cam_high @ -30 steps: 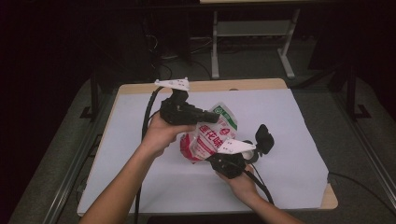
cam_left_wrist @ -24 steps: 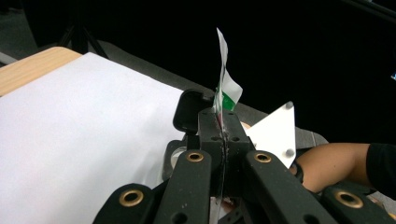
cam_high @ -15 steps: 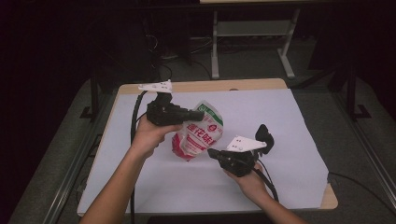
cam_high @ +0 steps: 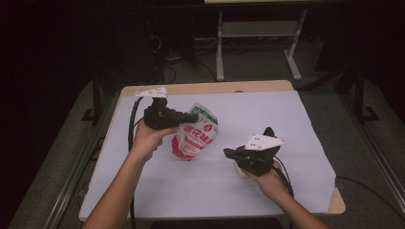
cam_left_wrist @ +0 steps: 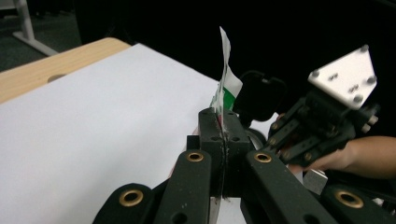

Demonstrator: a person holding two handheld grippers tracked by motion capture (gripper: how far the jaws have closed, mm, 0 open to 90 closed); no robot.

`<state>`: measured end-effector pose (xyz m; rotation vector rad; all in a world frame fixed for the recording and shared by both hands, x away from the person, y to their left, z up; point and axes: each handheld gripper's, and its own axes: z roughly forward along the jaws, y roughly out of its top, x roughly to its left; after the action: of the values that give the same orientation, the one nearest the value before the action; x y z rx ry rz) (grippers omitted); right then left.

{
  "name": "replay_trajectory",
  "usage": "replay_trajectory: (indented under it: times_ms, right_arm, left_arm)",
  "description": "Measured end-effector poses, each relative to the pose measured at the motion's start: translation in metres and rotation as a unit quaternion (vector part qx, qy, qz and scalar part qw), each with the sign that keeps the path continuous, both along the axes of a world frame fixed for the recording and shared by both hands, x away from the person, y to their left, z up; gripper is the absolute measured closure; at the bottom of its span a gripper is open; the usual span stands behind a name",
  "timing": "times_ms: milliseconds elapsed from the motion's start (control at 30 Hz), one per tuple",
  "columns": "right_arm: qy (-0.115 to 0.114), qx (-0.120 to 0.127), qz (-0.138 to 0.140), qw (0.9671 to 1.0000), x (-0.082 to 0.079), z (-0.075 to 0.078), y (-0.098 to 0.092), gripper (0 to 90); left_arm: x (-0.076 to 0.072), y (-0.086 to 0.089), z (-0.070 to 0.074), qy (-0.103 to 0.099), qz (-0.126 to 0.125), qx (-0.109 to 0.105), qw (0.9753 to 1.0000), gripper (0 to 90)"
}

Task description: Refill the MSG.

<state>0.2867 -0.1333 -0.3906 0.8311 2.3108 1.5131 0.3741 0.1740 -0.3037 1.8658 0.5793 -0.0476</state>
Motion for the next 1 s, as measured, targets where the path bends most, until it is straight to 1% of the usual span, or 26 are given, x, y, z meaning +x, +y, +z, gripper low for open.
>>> replay_trajectory:
  times_ms: [33, 67, 100, 133, 167, 200, 233, 267, 433, 533, 600, 633, 700, 733, 800, 900, 933, 1000]
  right_arm:
    - [0.002, 0.001, 0.004, 1.0000, 0.000, 0.000, -0.002, 90.0]
    - [0.001, 0.001, 0.006, 1.0000, 0.000, 0.001, -0.003, 90.0]
    - [0.000, 0.001, 0.007, 1.0000, 0.000, 0.001, -0.004, 90.0]
    - [0.002, 0.002, 0.010, 0.9999, 0.000, 0.001, -0.004, 90.0]
    - [0.002, 0.000, 0.013, 0.9999, 0.000, 0.002, -0.005, 90.0]
    - [0.001, 0.000, 0.015, 0.9999, -0.001, 0.002, -0.005, 90.0]
    - [0.002, 0.001, 0.017, 0.9998, -0.001, 0.002, -0.006, 90.0]
    - [0.004, 0.000, 0.018, 0.9998, -0.001, 0.003, -0.007, 90.0]
    - [0.007, -0.001, 0.022, 0.9997, -0.002, 0.003, -0.009, 90.0]
    - [0.008, -0.003, 0.026, 0.9996, -0.004, 0.002, -0.012, 90.0]
    - [0.007, -0.002, 0.026, 0.9996, -0.004, 0.002, -0.012, 90.0]
    - [0.008, -0.004, 0.027, 0.9996, -0.005, 0.002, -0.015, 90.0]
    - [0.006, -0.003, 0.026, 0.9997, -0.005, 0.002, -0.016, 90.0]
    - [0.010, -0.004, 0.022, 0.9997, -0.006, 0.002, -0.019, 90.0]
    - [0.012, -0.002, 0.022, 0.9997, -0.006, 0.001, -0.020, 90.0]
    - [0.012, -0.003, 0.022, 0.9997, -0.006, 0.002, -0.021, 90.0]
    - [0.010, -0.002, 0.021, 0.9997, -0.007, 0.002, -0.021, 90.0]
    - [0.008, 0.000, 0.022, 0.9997, -0.007, 0.003, -0.021, 90.0]
  left_arm:
    - [-0.001, 0.007, -0.003, 0.007, 0.005, -0.017, 0.9998, 89.8]
    - [-0.001, 0.007, -0.003, 0.007, 0.005, -0.017, 0.9998, 89.8]
    - [-0.003, 0.015, -0.002, 0.000, 0.018, -0.013, 0.9998, 89.8]
    - [-0.003, 0.015, -0.002, 0.000, 0.018, -0.013, 0.9998, 89.8]
    - [-0.004, 0.018, -0.002, -0.001, 0.020, -0.013, 0.9997, 89.7]
    - [-0.007, 0.026, -0.003, -0.003, 0.026, -0.015, 0.9995, 89.7]
    - [-0.007, 0.026, -0.003, -0.003, 0.026, -0.015, 0.9995, 89.7]
    - [-0.009, 0.031, -0.003, -0.001, 0.027, -0.016, 0.9995, 89.7]
    - [-0.015, 0.051, -0.005, -0.002, 0.039, -0.017, 0.9991, 89.6]
    - [-0.019, 0.062, -0.008, -0.003, 0.042, -0.022, 0.9989, 89.6]
    - [-0.022, 0.068, -0.010, -0.007, 0.045, -0.019, 0.9988, 89.6]
    - [-0.025, 0.074, -0.011, -0.007, 0.049, -0.016, 0.9986, 89.6]
    - [-0.027, 0.077, -0.012, -0.010, 0.050, -0.016, 0.9986, 89.6]
    - [-0.029, 0.081, -0.014, -0.012, 0.052, -0.014, 0.9985, 89.7]
    - [-0.032, 0.085, -0.017, -0.008, 0.052, -0.011, 0.9985, 89.7]
    - [-0.035, 0.089, -0.024, -0.008, 0.056, 0.011, 0.9983, 89.7]
    - [-0.037, 0.091, -0.028, -0.003, 0.063, 0.012, 0.9980, 89.7]
    - [-0.038, 0.096, -0.033, 0.001, 0.064, 0.012, 0.9979, 89.7]
